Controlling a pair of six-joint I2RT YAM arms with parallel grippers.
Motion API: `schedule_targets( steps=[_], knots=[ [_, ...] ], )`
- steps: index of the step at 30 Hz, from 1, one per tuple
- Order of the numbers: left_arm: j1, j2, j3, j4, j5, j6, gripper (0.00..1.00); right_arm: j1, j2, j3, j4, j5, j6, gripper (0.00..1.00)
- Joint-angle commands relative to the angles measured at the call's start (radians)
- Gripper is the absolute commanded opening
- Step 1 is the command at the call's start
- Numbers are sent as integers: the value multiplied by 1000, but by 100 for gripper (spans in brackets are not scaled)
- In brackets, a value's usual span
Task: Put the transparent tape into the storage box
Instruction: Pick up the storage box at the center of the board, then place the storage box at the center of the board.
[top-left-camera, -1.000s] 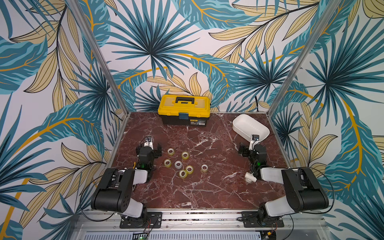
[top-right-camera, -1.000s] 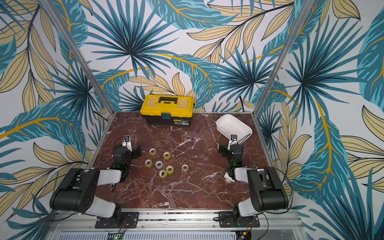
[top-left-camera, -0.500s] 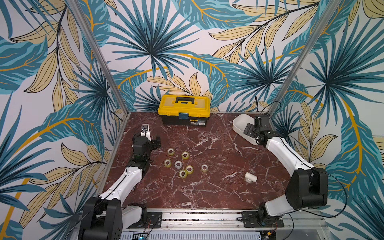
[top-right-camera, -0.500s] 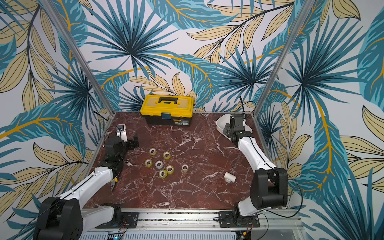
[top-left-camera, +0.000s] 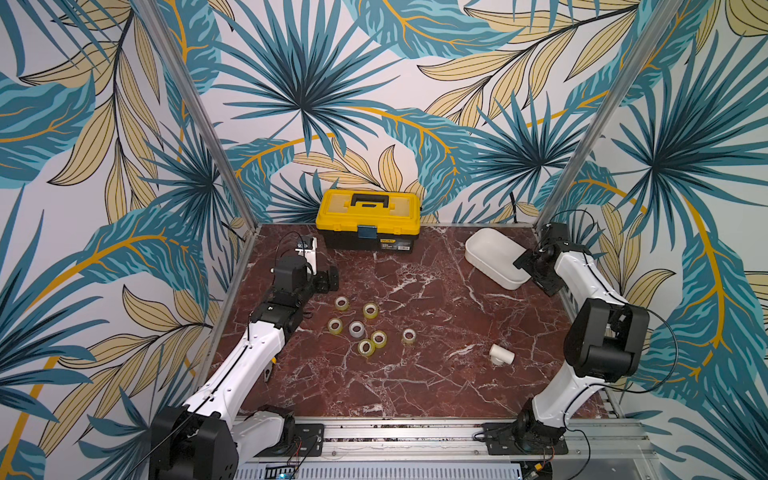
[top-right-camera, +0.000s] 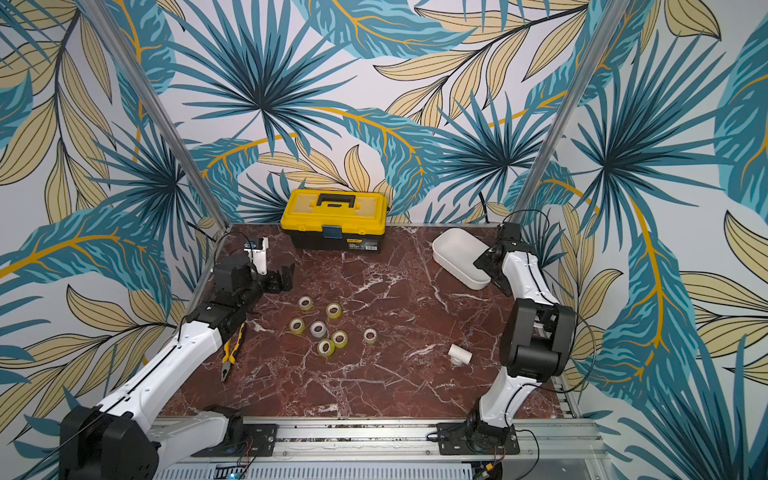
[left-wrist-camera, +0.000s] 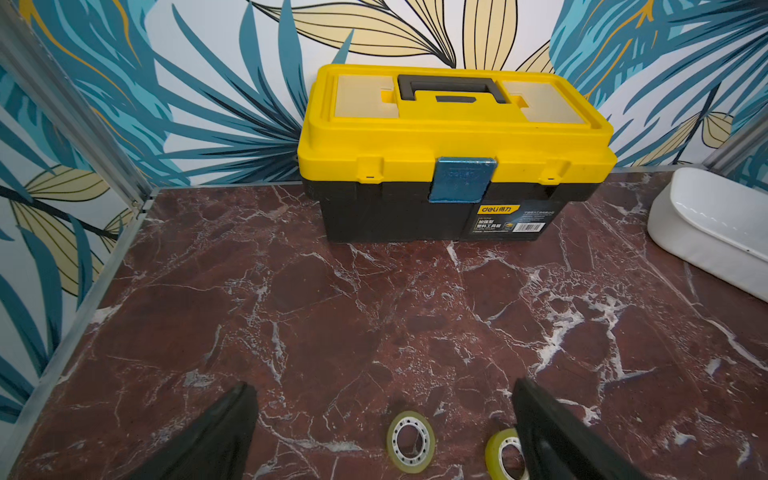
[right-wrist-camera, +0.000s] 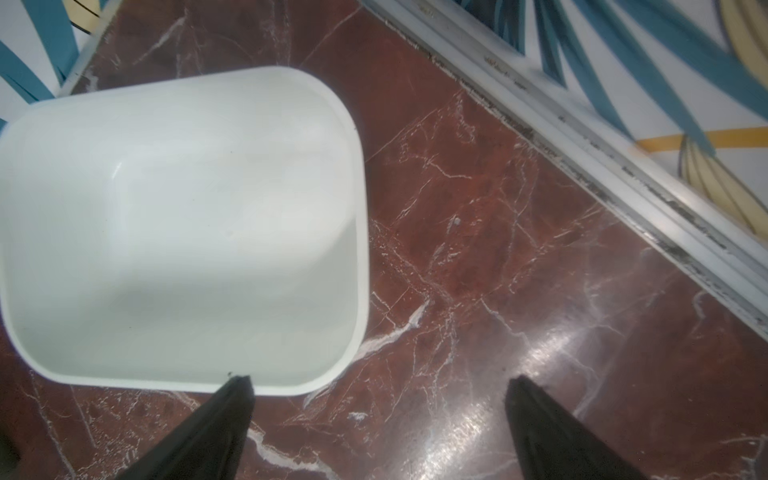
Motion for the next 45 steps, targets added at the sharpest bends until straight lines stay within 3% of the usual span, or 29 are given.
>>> schedule_targets(
  steps=[1,4,8,15,20,34,39,45],
  knots=[
    [-6,24,46,-20,41,-39,100,-19,56,20,-7,-104,25,97],
    [-12,45,46,-24,56,-51,100,-31,90,22,30,-123,25,93],
    [-22,51,40,-20,59,-60,100,-35,119,22,50,-127,31,76],
    [-24,53,35,-5,51,-76,100,-36,132,-13,79,-129,38,20],
    [-29,59,34,8,52,-90,100,-35,117,-39,95,-145,33,0],
    [-147,12,92,-66,-13,-100,100,7,-131,-155,-31,-170,-70,0],
    [-191,31,153,-166,-32,-138,100,108,-209,-231,-89,-185,-177,0],
    [-234,62,143,-170,-38,-192,100,266,-241,-301,-84,-150,-208,0]
  ],
)
